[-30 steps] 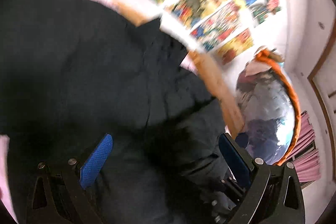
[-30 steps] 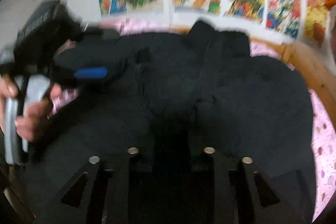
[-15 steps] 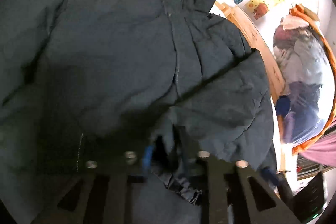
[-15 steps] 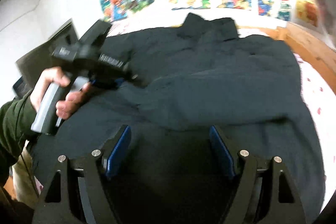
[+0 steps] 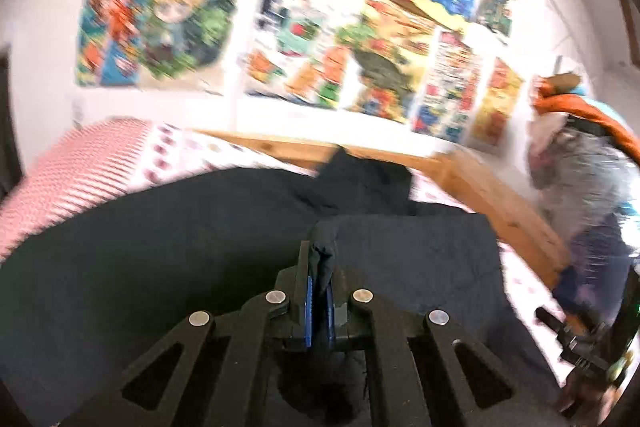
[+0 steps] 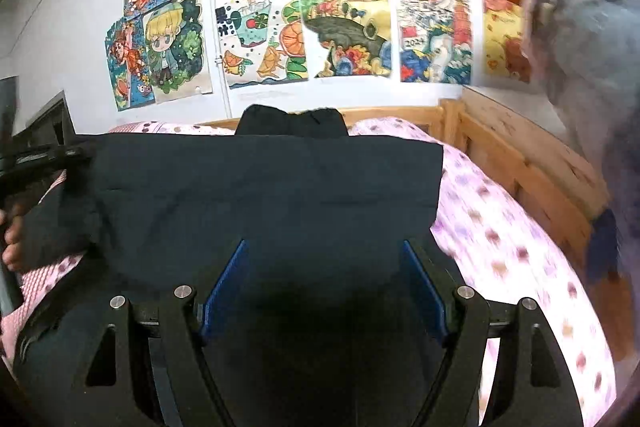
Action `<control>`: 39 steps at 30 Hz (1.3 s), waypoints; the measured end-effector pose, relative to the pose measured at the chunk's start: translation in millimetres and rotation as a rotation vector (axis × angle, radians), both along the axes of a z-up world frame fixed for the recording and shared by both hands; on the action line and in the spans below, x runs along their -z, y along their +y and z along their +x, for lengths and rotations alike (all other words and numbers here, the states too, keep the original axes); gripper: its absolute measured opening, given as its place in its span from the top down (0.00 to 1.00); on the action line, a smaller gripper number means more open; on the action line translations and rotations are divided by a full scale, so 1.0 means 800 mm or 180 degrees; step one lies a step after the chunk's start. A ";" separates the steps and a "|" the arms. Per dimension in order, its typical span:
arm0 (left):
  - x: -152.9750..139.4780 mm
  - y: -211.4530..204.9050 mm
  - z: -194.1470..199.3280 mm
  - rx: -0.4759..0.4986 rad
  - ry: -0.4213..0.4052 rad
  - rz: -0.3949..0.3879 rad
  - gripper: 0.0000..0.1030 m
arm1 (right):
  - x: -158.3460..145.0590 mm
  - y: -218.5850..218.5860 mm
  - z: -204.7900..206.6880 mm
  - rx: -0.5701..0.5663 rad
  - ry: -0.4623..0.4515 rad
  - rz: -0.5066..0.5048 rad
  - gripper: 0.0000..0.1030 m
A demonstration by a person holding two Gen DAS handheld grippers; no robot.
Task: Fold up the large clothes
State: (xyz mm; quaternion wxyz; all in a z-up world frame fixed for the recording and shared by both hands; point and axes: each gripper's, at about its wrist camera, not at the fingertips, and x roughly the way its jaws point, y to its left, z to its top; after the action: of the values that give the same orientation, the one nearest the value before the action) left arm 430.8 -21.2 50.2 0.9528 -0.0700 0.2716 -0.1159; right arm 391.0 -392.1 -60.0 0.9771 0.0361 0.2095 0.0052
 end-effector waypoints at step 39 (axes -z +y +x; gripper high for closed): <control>0.087 0.163 -0.096 -0.0749 0.0382 -0.0476 0.06 | 0.011 0.189 0.099 -0.0821 0.0758 -0.0302 0.12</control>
State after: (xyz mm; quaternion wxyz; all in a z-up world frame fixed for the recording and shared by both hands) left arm 354.1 108.9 -19.3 0.9340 -0.1789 0.3086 -0.0189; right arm 470.1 -240.8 -68.7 0.9372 -0.0369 0.3266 0.1164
